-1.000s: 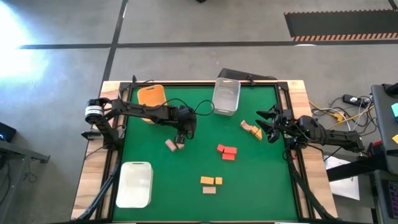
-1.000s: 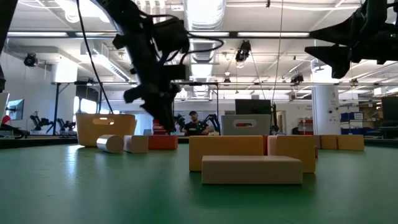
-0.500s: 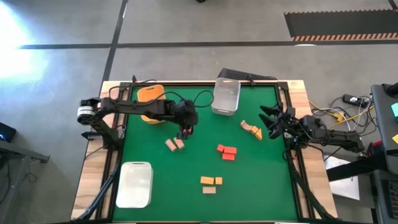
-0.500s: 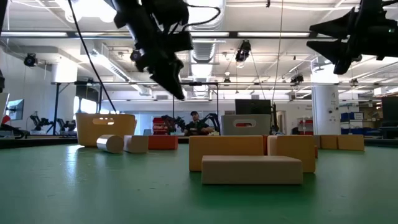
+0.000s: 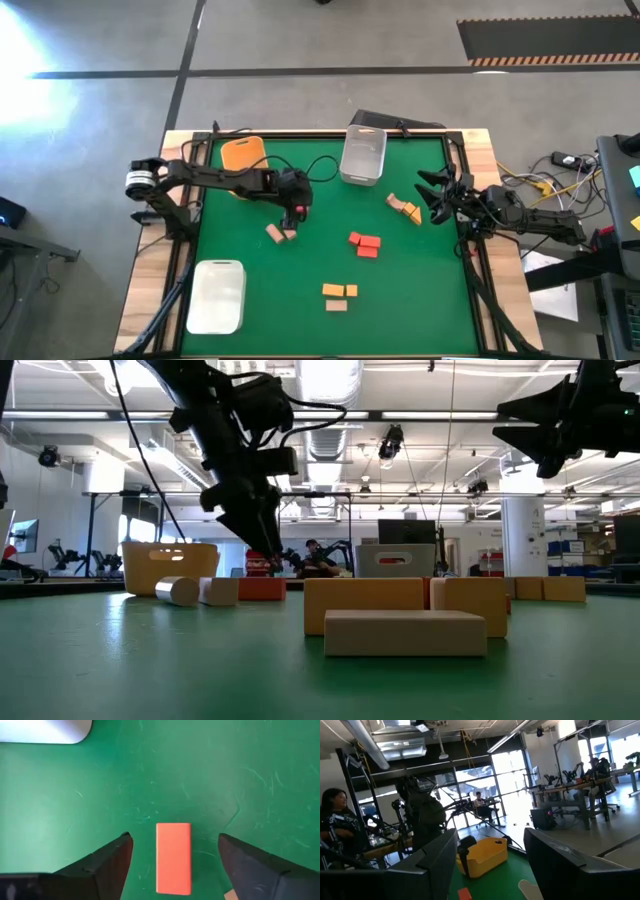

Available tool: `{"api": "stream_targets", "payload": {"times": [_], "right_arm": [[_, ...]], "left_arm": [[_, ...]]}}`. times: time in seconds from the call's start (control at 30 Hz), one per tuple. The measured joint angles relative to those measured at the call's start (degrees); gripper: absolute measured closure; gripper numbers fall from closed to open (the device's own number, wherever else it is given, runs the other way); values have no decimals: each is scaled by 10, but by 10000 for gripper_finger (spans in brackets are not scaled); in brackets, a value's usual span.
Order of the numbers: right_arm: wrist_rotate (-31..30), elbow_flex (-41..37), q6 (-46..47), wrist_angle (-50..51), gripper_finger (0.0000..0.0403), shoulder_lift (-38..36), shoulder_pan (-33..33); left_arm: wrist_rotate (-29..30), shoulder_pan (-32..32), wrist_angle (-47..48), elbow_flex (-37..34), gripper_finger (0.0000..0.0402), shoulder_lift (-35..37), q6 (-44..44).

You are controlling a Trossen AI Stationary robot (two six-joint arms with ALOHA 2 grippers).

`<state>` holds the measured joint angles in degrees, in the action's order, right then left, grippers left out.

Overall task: Sort & place blocks by color
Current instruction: Put the orange block into the white bin

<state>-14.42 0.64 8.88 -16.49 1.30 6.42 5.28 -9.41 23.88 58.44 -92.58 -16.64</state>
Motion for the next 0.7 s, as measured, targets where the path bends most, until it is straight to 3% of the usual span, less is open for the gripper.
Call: {"api": "stream_targets", "payload": {"times": [0.37, 0.7], "right_arm": [[0, 0, -5, 16, 184, 0, 0], [0, 0, -4, 17, 184, 0, 0]], "left_arm": [[7, -21, -146, -93, 123, 0, 15], [6, -25, -197, -132, 191, 0, 28]]}}
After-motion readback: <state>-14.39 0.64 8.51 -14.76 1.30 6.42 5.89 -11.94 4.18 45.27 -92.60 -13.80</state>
